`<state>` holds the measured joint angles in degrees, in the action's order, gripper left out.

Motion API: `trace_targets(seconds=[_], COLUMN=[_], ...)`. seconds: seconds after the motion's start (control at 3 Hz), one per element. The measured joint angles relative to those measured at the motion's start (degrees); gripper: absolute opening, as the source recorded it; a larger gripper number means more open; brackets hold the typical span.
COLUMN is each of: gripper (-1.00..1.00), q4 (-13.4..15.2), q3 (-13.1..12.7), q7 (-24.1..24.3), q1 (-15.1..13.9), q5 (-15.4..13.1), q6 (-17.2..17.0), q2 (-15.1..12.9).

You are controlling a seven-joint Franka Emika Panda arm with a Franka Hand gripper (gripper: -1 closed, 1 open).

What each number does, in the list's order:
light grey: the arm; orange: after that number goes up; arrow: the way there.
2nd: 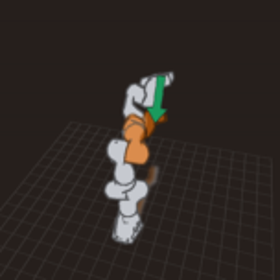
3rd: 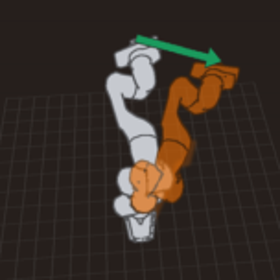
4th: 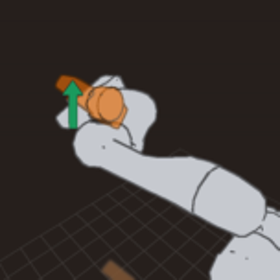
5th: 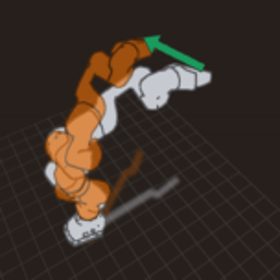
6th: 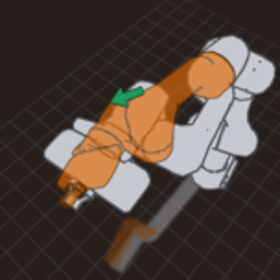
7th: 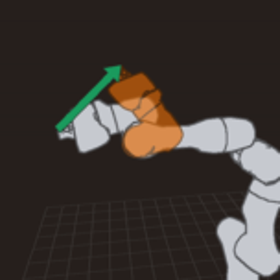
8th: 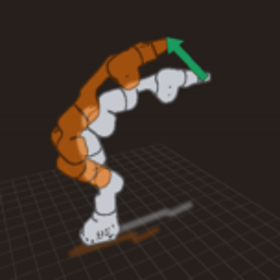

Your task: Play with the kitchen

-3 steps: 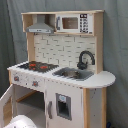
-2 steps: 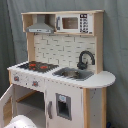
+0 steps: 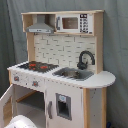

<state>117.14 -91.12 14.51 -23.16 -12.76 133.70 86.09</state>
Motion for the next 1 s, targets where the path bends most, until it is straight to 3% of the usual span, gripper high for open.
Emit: trace_targets(seconds=[1.0], gripper=[1.00], q4=[1.1], q3=[-7.2], q7=[18.2], q1=[0.1], q5=[0.5], q6=[-1.6], q2=[-1.3])
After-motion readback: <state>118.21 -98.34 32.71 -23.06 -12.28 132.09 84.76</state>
